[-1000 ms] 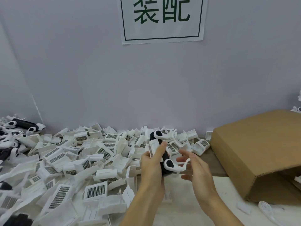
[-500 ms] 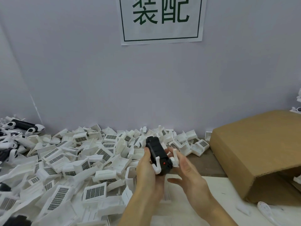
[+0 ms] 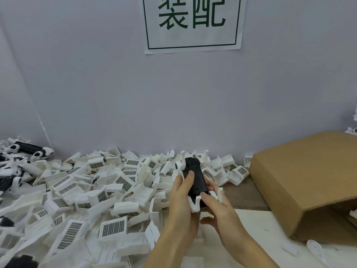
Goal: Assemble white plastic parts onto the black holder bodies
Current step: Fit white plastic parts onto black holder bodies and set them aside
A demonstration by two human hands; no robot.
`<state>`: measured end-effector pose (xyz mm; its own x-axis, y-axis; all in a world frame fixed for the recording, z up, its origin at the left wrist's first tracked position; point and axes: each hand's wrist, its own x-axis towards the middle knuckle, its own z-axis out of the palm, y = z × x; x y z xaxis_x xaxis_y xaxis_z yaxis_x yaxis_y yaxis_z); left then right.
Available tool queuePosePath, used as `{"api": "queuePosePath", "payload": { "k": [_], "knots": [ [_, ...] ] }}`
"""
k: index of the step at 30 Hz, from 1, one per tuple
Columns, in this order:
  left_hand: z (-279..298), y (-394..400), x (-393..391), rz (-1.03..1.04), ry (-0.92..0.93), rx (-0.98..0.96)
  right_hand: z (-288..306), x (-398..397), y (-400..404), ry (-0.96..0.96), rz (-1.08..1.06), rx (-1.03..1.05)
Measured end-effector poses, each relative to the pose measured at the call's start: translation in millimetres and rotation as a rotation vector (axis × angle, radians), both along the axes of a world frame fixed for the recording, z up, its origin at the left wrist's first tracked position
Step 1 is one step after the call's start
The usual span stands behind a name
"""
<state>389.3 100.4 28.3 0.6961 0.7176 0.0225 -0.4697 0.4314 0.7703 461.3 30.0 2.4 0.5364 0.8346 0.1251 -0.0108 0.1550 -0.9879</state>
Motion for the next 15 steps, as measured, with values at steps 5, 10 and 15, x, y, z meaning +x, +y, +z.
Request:
{"api": "queuePosePath", "payload": {
  "k": [5, 10, 15],
  "knots": [
    [-0.9, -1.1, -1.3, 0.004, 0.008, 0.047, -0.5, 1.9, -0.4, 0.081, 0.051, 0.013],
    [-1.1, -1.9, -2.0, -0.001, -0.002, 0.054, -4.2, 5.7, -0.3, 0.089, 0.072, 0.03],
    [-2.1, -0.1, -2.1, 0.01, -0.024, 0.039, -6.2, 6.7, 0.4, 0.04, 0.08, 0.01]
  ]
}}
